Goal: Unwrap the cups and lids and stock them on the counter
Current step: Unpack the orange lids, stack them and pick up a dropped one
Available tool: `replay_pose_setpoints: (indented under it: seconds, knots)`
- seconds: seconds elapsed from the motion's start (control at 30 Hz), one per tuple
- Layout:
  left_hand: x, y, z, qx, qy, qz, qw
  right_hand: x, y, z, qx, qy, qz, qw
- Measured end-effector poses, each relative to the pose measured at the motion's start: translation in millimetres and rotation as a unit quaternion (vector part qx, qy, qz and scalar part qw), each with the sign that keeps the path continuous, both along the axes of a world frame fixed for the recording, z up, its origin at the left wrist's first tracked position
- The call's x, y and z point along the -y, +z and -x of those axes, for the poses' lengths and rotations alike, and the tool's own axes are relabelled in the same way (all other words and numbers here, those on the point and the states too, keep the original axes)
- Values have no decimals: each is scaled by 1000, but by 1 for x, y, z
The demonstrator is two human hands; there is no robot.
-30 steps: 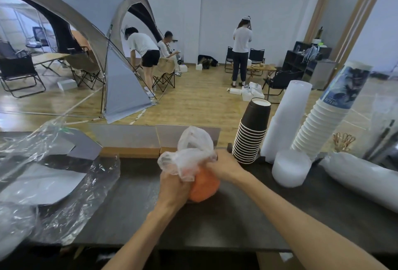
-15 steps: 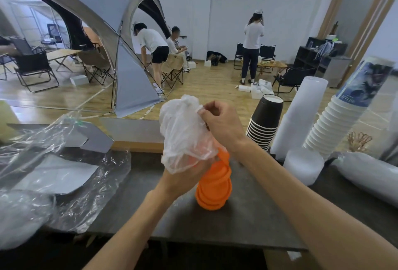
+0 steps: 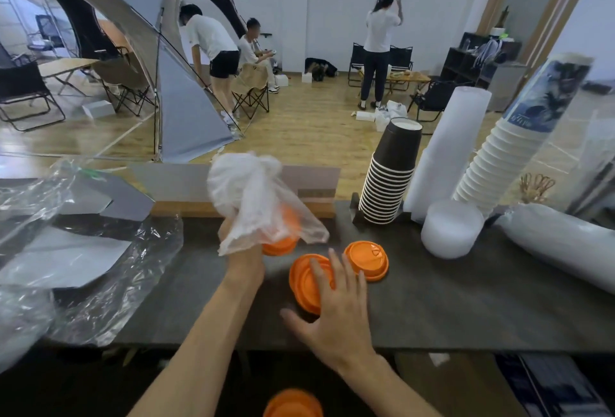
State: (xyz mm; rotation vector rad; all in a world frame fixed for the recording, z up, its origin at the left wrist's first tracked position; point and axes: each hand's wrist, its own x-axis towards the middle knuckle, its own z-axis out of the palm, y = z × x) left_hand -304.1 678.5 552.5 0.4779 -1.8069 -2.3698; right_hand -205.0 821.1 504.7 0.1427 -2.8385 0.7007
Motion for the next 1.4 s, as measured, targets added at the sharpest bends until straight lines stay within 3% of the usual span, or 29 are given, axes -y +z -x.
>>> replay_pose_setpoints:
  seconds: [0.07, 0.1, 0.23, 0.33, 0.5, 0.7, 0.8, 1.1, 1.23, 1.3, 1.33, 1.37, 1.4]
  knots:
    - [-1, -9, 5, -22, 81, -7, 996, 0, -11, 3, 10, -18, -12, 1000]
    - [-1, -18, 10, -19, 102, 40, 994, -3, -13, 8, 8, -23, -8, 1000]
    - [9, -38, 4, -47, 39, 200, 978, 1, -10, 18, -35, -29, -34, 998]
    - [12, -31, -2, -57, 4, 231, 971, 5, -3, 33, -82, -47, -75, 993]
    - [26, -23, -4, -42, 74, 191, 978, -1, 3, 43, -61, -47, -128, 989]
    - [20, -18, 1, 20, 119, 58, 991, 20, 3, 33, -205, -3, -13, 979]
    - [16, -19, 1, 44, 103, 10, 994, 26, 1, 36, -192, -1, -9, 981]
    - [13, -12, 1, 28, 29, 2, 999, 20, 14, 48, -163, 61, 28, 984]
    - [26, -8, 11, 44, 78, 1, 996, 8, 14, 45, -162, 126, 36, 978]
    - [39, -3, 14, 40, 124, 68, 989, 0, 18, 41, -160, 132, 93, 974]
    - [48, -3, 14, 40, 130, 152, 979, -7, 22, 40, -169, 113, 126, 971]
    - [61, -6, 14, 39, 113, 273, 955, -14, 26, 40, -185, 81, 154, 967]
    - [73, -11, 15, 51, 83, 414, 905, -24, 30, 43, -205, 45, 173, 962]
